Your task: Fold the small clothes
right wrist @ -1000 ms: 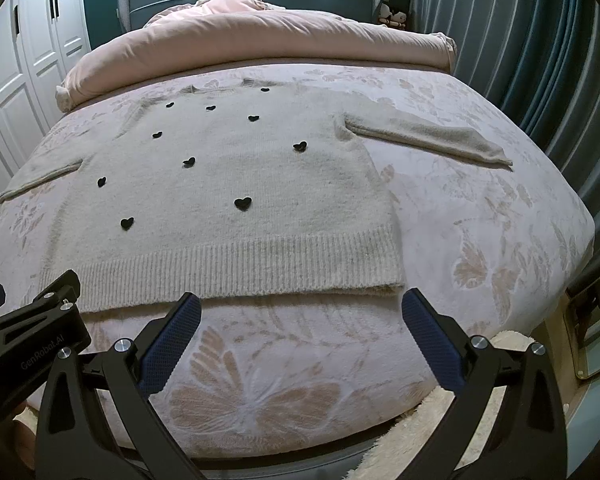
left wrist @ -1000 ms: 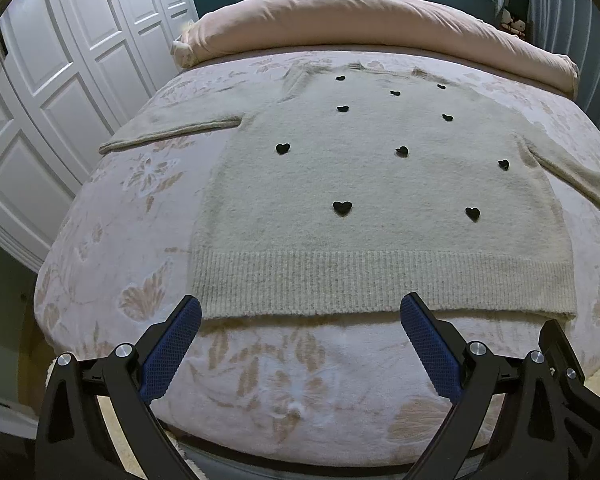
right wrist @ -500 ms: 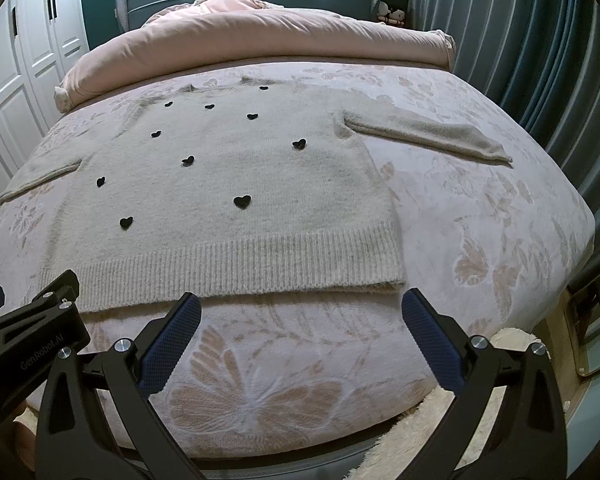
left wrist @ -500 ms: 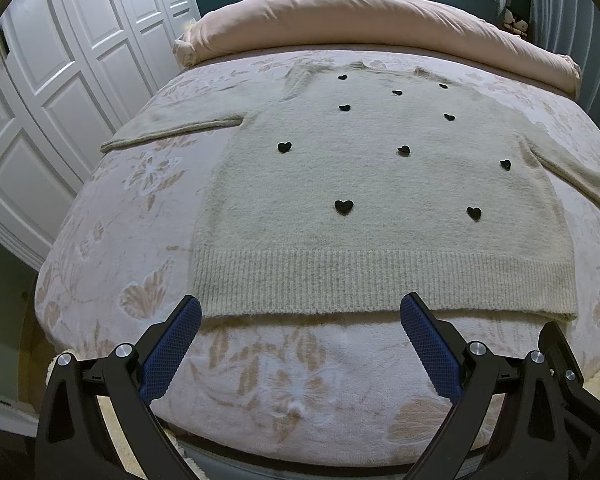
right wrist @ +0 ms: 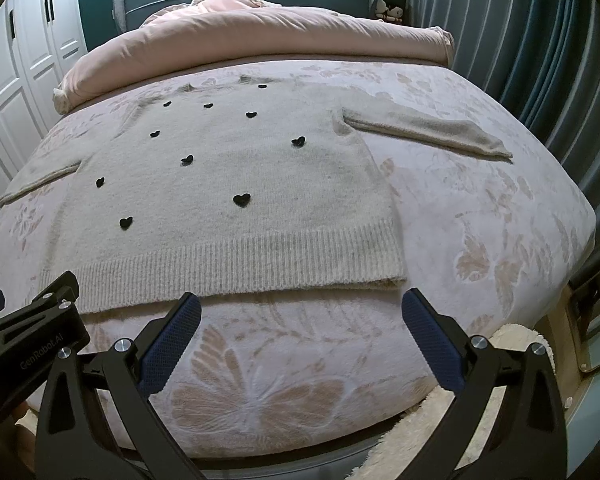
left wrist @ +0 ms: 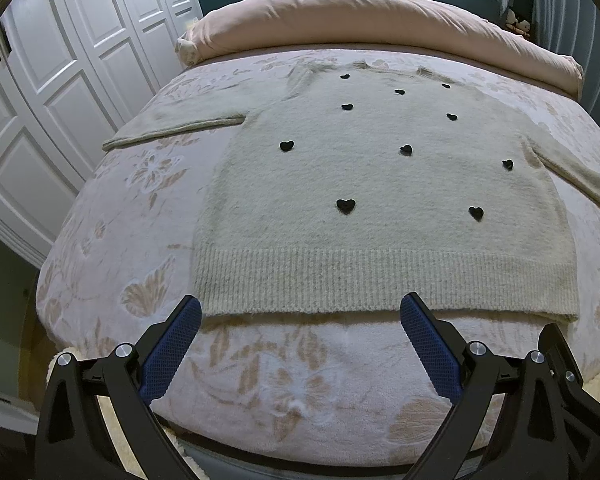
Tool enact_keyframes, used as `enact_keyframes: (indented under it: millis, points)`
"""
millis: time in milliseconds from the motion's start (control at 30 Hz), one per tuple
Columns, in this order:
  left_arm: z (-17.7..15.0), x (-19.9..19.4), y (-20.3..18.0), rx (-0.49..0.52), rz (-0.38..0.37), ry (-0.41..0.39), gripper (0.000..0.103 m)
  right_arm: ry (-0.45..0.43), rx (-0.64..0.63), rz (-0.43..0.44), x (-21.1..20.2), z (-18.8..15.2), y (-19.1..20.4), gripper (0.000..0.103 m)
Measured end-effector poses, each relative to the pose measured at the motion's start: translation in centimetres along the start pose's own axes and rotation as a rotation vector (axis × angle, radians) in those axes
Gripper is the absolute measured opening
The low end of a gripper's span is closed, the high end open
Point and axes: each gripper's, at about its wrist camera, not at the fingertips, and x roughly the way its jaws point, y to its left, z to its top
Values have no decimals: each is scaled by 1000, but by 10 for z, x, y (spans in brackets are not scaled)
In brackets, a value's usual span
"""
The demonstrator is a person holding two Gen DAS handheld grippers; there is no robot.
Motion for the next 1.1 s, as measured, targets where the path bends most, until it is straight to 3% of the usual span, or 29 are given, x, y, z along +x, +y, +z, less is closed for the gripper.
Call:
enact_keyframes:
  millis: [300, 467, 567, 700, 867, 1100]
  points:
    - [-1, 6, 1, -2, -11, 26, 98, 14, 3, 5, 6, 2, -2, 98]
    - [8, 24, 9, -53, -39, 86, 98, 59, 42, 104, 30, 8, -19, 98]
    - [18, 37, 20, -109, -71, 116, 98, 82, 150, 130, 62, 27, -62, 98]
    - [33, 57, 35, -205, -173, 161, 98, 78, 376, 111, 121, 74, -167, 98]
    - [53, 81, 41, -289, -194, 183, 98, 26, 560, -8, 178, 128, -278, 98]
    - [78, 110, 36, -278, -192, 197, 98, -6, 870, 9, 242, 153, -376, 98]
